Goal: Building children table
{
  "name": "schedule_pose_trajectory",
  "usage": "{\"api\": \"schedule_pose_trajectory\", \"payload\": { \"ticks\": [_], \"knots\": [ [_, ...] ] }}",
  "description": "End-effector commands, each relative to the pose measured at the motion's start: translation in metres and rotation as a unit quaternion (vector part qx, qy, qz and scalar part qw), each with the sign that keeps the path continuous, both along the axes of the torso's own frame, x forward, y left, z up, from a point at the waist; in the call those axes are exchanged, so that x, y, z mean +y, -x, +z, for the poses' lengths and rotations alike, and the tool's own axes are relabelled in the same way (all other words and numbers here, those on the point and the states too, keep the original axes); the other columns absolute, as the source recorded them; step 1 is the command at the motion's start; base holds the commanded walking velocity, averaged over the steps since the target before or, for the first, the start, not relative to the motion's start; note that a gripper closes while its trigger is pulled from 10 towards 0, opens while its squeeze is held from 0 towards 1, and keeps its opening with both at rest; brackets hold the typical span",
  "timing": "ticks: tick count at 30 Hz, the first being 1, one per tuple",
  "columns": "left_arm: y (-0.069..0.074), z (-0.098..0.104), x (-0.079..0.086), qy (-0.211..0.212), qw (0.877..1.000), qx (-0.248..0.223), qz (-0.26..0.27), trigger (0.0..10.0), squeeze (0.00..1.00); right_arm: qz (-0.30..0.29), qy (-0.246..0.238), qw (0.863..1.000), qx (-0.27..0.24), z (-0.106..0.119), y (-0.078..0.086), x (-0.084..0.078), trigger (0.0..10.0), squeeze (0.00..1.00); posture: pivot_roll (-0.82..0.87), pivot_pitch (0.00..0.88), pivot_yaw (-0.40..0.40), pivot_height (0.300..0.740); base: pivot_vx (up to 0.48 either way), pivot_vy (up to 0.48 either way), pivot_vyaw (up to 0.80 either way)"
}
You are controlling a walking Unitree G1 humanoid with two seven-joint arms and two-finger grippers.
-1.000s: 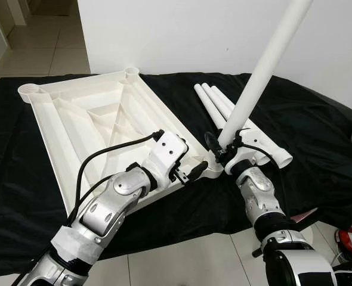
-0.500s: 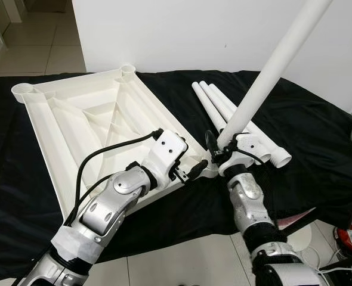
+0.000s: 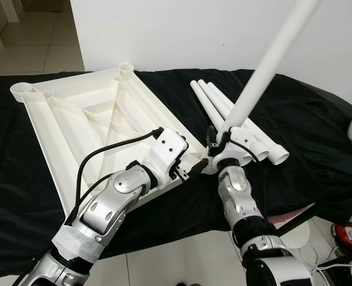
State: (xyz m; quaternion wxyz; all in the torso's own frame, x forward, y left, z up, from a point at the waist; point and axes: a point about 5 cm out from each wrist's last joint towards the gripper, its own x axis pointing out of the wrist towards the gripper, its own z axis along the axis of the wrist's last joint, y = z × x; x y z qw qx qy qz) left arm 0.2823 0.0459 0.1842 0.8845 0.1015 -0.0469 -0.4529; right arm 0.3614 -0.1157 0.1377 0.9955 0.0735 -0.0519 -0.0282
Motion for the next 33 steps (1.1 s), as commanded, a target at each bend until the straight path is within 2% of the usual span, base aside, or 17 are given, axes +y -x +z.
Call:
{"api": "schedule_pose_trajectory", "payload": {
  "ticks": [1, 13, 19, 22, 26, 29, 33],
  "knots": [
    [0.002, 0.0, -0.004, -0.012, 0.999, -0.001, -0.037, 10.0, 0.0, -0.046, 0.007, 0.99, 0.13, -0.05, 0.012, -0.015, 10.0, 0.0, 0.06, 0.079, -0.062, 0.74, 0.0, 0.0, 0.0],
    [0.002, 0.0, -0.004, -0.01, 0.999, -0.002, -0.035, 10.0, 0.0, -0.067, 0.031, 0.991, 0.114, -0.047, 0.015, -0.006, 10.0, 0.0, 0.07, 0.071, -0.066, 0.74, 0.0, 0.0, 0.0],
    [0.002, 0.0, -0.005, -0.01, 0.999, -0.004, -0.039, 10.0, 0.0, -0.092, 0.019, 0.99, 0.107, -0.047, 0.019, -0.006, 10.0, 0.0, 0.06, 0.061, -0.065, 0.74, 0.0, 0.0, 0.0],
    [0.002, 0.0, -0.006, -0.01, 0.999, -0.004, -0.04, 10.0, 0.0, -0.104, -0.005, 0.988, 0.116, -0.051, 0.022, -0.009, 10.0, 0.0, 0.06, 0.061, -0.065, 0.74, 0.0, 0.0, 0.0],
    [0.002, 0.0, -0.006, -0.011, 0.999, -0.005, -0.04, 10.0, 0.0, -0.109, -0.012, 0.985, 0.133, -0.058, 0.024, -0.013, 10.0, 0.0, 0.06, 0.058, -0.068, 0.74, 0.0, 0.0, 0.0],
    [0.002, 0.0, -0.006, -0.01, 0.999, -0.004, -0.039, 10.0, 0.0, -0.092, -0.007, 0.989, 0.114, -0.052, 0.022, -0.011, 10.0, 0.0, 0.07, 0.052, -0.069, 0.74, 0.0, 0.0, 0.0],
    [0.003, 0.0, -0.006, -0.011, 0.999, -0.005, -0.041, 10.0, 0.0, -0.068, 0.024, 0.996, 0.051, -0.029, 0.017, -0.01, 10.0, 0.0, 0.07, 0.048, -0.069, 0.74, 0.0, 0.0, 0.0]
  ]
}}
